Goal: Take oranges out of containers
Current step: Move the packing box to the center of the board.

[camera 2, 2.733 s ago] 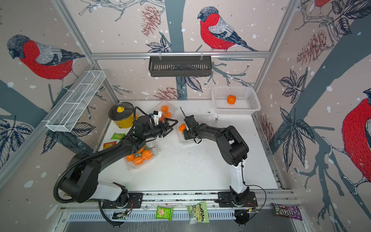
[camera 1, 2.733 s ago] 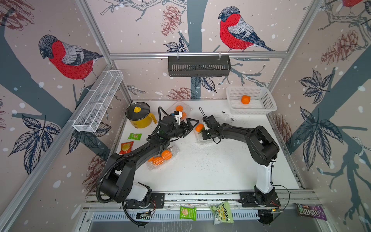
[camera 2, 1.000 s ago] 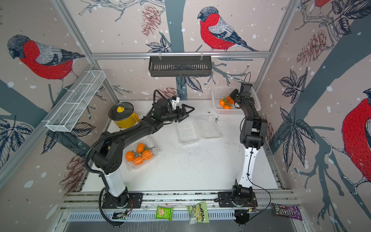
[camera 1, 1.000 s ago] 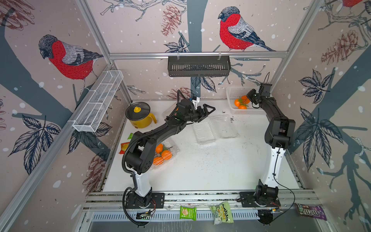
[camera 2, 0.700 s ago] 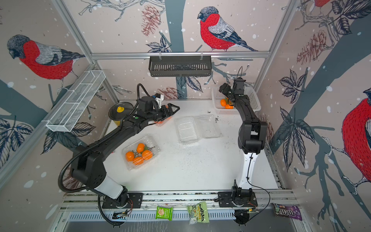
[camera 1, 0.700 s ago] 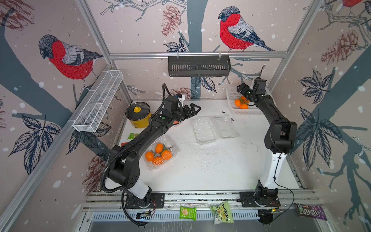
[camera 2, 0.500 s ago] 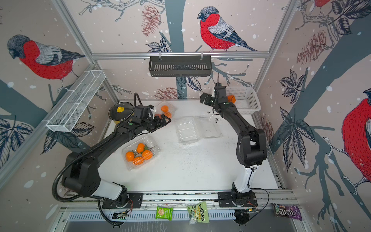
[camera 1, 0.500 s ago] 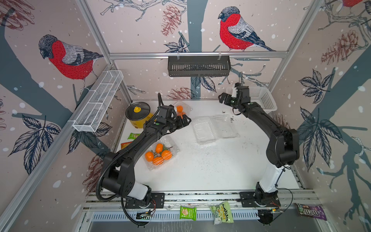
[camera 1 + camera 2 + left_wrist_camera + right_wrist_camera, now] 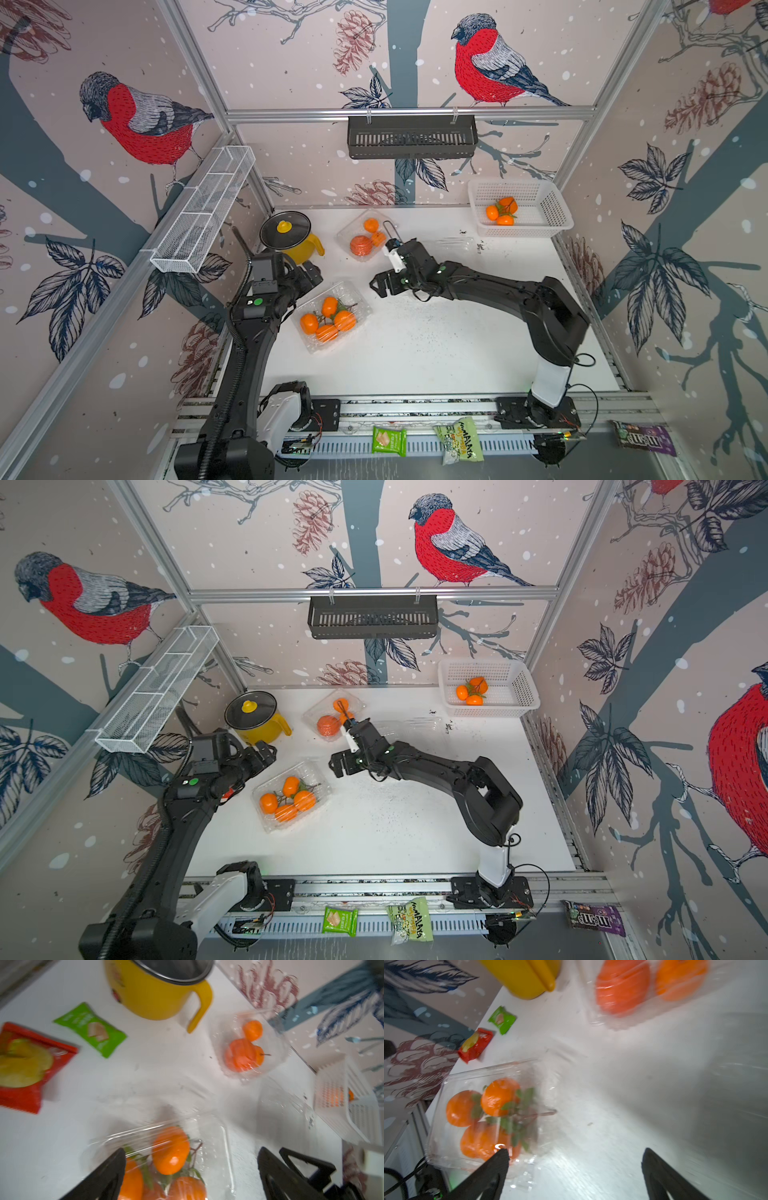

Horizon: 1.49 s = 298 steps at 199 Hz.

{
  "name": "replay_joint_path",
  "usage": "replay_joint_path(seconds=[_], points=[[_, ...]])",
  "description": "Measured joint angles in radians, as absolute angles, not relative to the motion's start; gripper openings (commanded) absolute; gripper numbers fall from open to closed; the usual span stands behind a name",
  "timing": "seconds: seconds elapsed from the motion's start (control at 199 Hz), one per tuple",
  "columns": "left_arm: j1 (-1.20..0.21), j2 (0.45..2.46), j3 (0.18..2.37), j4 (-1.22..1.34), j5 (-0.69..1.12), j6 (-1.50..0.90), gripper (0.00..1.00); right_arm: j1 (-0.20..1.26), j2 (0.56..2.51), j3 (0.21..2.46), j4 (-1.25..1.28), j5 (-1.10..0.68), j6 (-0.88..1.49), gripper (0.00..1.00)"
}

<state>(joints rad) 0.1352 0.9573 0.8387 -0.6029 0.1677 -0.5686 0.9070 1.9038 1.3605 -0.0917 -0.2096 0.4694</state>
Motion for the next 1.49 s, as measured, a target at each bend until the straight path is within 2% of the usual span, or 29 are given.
replay_joint_path(seconds=[0.231, 0.346, 0.521, 0.652, 0.772, 0.988, 1.188, 1.339, 1.494], points=[[0.187, 0.88, 0.768, -0.637, 0.128, -0.619, 0.97, 0.956, 2.1, 1.508, -0.067, -0.259, 0.504, 1.0], [0.189, 0.853, 0.623, -0.576, 0.21, -0.7, 0.97, 0.958, 2.154, 1.543, -0.039, -0.309, 0.528, 1.0], [0.192, 0.823, 0.485, -0.44, 0.288, -0.788, 0.97, 0.939, 2.162, 1.531, 0.004, -0.363, 0.555, 1.0], [0.181, 0.826, 0.433, -0.314, 0.348, -0.83, 0.97, 0.913, 2.109, 1.426, 0.058, -0.406, 0.6, 1.0], [0.088, 0.868, 0.417, -0.194, 0.373, -0.891, 0.97, 0.865, 2.047, 1.319, 0.109, -0.447, 0.66, 1.0], [-0.115, 1.119, 0.537, -0.041, 0.358, -0.968, 0.97, 0.739, 1.99, 1.262, 0.124, -0.453, 0.685, 1.0], [-0.136, 1.335, 0.772, -0.043, 0.338, -0.947, 0.97, 0.666, 2.028, 1.375, 0.037, -0.41, 0.651, 1.0], [-0.134, 1.403, 0.891, -0.072, 0.334, -0.9, 0.97, 0.612, 1.942, 1.272, 0.03, -0.382, 0.637, 1.0], [-0.151, 1.337, 0.904, -0.116, 0.31, -0.861, 0.97, 0.576, 1.822, 1.114, 0.08, -0.386, 0.633, 1.0]])
